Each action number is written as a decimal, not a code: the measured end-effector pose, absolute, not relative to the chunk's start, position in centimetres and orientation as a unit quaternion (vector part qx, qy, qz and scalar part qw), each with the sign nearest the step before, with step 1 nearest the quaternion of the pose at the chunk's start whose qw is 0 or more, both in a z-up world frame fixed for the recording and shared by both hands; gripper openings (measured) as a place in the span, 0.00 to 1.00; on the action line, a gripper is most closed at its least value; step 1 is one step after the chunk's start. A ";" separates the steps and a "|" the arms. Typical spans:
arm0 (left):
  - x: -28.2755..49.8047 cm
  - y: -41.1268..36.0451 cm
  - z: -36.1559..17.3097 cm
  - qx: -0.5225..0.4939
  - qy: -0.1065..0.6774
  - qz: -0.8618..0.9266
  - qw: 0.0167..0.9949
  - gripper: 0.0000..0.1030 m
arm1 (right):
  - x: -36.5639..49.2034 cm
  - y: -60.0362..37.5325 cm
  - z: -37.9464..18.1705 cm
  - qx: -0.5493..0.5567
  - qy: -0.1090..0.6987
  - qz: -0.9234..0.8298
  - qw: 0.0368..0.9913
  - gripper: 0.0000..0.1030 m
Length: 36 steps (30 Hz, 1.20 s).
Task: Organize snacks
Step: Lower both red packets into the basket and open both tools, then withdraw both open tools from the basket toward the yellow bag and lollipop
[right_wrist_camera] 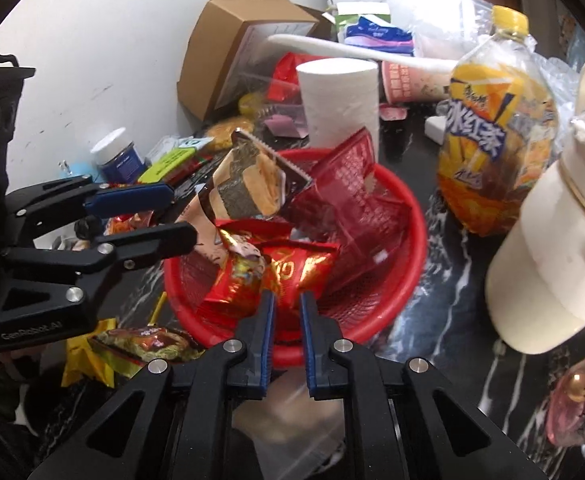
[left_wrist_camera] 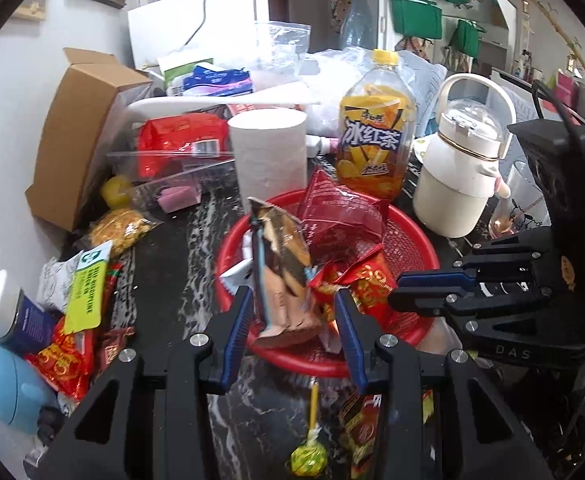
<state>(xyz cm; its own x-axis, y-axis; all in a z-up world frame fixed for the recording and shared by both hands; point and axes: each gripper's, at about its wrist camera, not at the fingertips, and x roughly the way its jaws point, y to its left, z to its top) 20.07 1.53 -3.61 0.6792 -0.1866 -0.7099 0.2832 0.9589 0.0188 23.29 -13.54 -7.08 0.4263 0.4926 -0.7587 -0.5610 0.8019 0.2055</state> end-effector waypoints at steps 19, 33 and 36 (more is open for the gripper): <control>17.4 2.1 -2.1 0.014 0.390 -0.131 0.911 0.40 | 20.3 -14.3 -3.6 -0.040 0.404 0.285 0.868 0.15; 14.1 1.6 1.2 0.014 0.364 -0.109 0.925 0.73 | 15.2 -15.3 1.6 -0.039 0.344 0.240 0.907 0.50; 13.1 1.5 2.0 0.023 0.348 -0.097 0.932 0.76 | 13.8 -15.9 2.5 -0.039 0.326 0.217 0.919 0.63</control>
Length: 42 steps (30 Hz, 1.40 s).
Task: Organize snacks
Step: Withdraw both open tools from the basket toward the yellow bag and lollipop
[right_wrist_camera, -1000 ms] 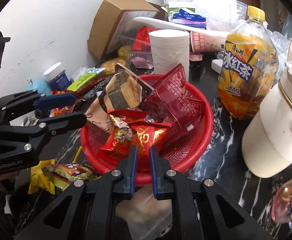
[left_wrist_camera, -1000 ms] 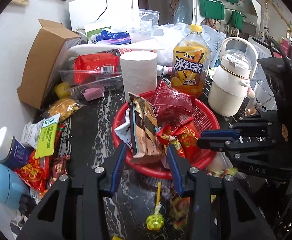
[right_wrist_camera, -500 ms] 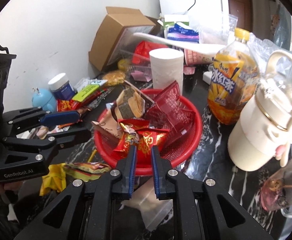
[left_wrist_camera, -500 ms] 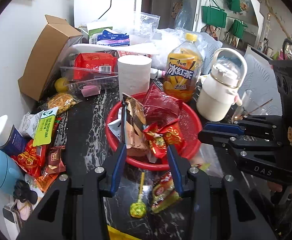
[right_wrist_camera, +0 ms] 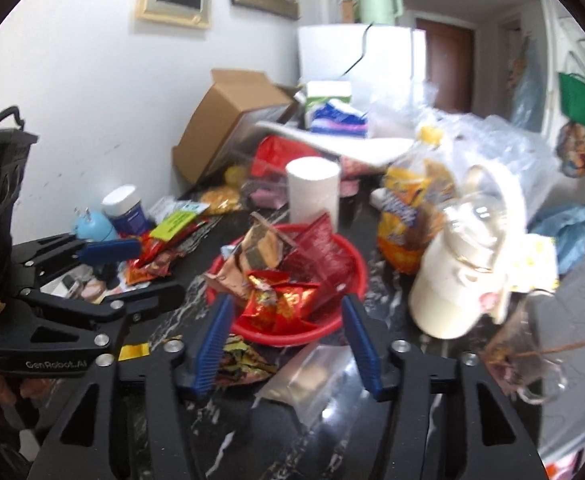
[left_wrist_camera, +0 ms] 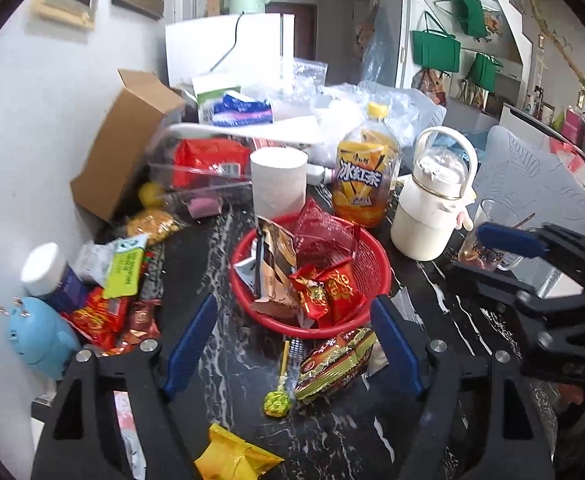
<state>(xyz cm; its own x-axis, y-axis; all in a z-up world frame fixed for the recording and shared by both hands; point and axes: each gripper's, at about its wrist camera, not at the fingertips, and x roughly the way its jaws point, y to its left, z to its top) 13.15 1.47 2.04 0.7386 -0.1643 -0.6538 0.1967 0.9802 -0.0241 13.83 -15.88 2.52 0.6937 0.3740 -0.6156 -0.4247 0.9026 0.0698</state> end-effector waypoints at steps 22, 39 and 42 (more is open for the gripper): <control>5.0 2.4 0.0 0.001 0.339 -0.072 0.938 0.76 | 5.6 -16.6 1.1 0.010 0.320 0.200 0.926 0.87; 2.2 5.1 -5.7 -0.046 0.398 -0.060 0.914 0.76 | 4.1 -14.1 -6.1 0.036 0.401 0.235 0.885 0.86; 2.2 5.8 -6.3 -0.060 0.403 -0.058 0.911 0.76 | 4.2 -13.5 -6.6 0.038 0.407 0.245 0.879 0.86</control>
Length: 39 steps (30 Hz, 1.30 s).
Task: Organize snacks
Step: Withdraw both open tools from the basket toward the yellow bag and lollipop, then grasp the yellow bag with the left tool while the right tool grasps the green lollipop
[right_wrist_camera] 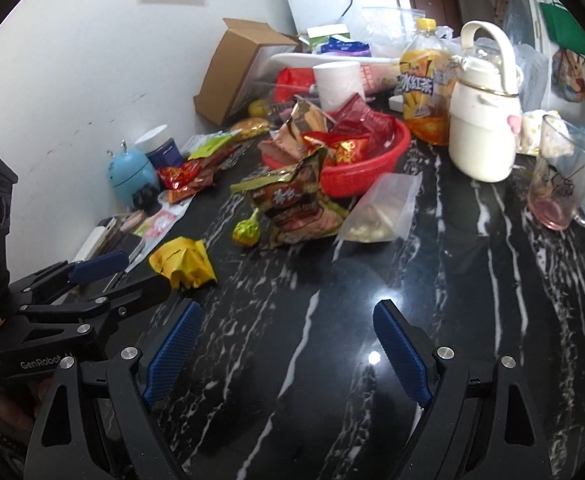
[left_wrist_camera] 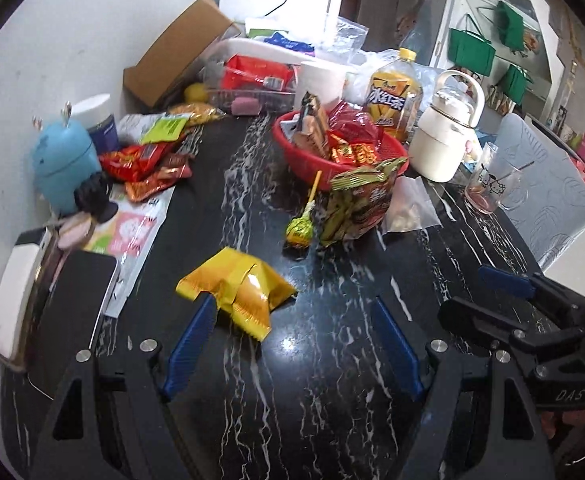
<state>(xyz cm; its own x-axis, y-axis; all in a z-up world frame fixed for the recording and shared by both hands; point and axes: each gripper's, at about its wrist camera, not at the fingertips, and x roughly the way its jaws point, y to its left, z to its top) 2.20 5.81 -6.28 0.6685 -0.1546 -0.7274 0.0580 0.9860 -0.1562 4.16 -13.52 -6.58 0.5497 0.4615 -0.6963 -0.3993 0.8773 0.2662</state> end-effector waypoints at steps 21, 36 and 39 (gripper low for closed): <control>6.7 8.2 -9.4 -0.027 0.447 -0.074 0.891 0.76 | 7.7 -9.4 -9.1 0.016 0.451 0.274 0.849 0.74; 9.2 9.0 -11.0 -0.050 0.467 -0.124 0.874 0.76 | 9.6 -7.7 -10.2 0.007 0.473 0.288 0.833 0.65; 8.8 9.2 -11.1 -0.054 0.456 -0.113 0.881 0.69 | 10.0 -7.7 -10.4 0.015 0.477 0.291 0.829 0.63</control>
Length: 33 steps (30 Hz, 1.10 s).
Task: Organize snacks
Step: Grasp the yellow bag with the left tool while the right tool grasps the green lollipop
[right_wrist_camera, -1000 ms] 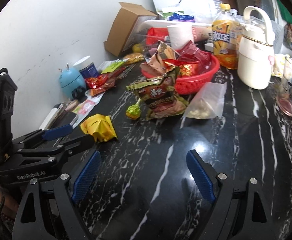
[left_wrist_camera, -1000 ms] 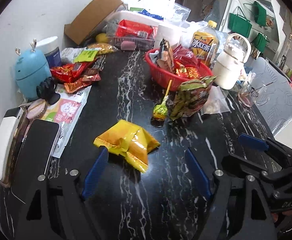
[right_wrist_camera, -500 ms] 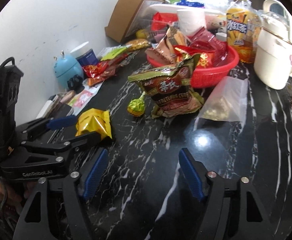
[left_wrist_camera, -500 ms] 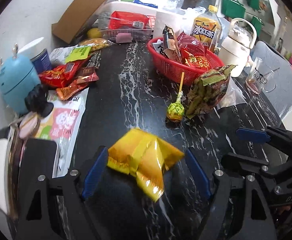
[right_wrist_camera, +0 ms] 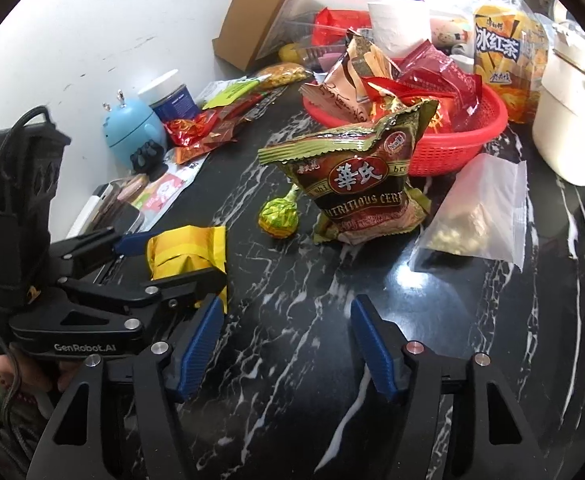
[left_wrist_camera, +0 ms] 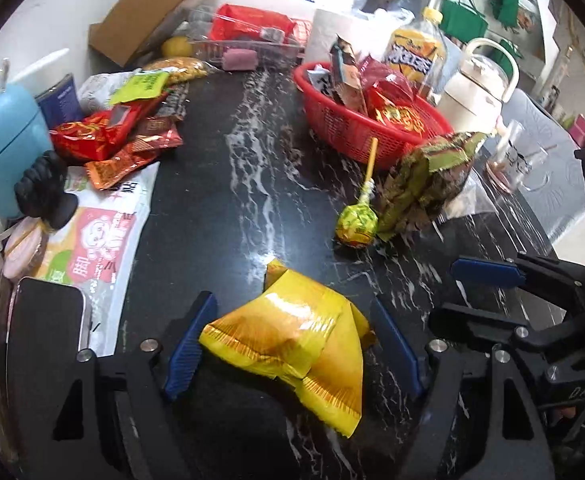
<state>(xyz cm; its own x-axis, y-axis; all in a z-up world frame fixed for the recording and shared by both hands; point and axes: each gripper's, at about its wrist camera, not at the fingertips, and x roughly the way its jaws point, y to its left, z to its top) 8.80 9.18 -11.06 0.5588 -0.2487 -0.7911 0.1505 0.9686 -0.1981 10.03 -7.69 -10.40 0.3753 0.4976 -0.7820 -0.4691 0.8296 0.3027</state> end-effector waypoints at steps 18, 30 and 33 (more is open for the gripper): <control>9.2 13.6 -10.8 -0.084 0.437 -0.050 0.894 0.61 | 13.8 -3.4 -10.6 -0.011 0.461 0.303 0.834 0.55; 9.3 13.7 -11.0 -0.095 0.453 -0.084 0.882 0.62 | 14.8 -2.4 -11.6 -0.013 0.468 0.294 0.834 0.25; 9.2 13.0 -10.9 -0.088 0.462 -0.090 0.878 0.64 | 14.3 -2.8 -11.6 -0.005 0.474 0.302 0.827 0.25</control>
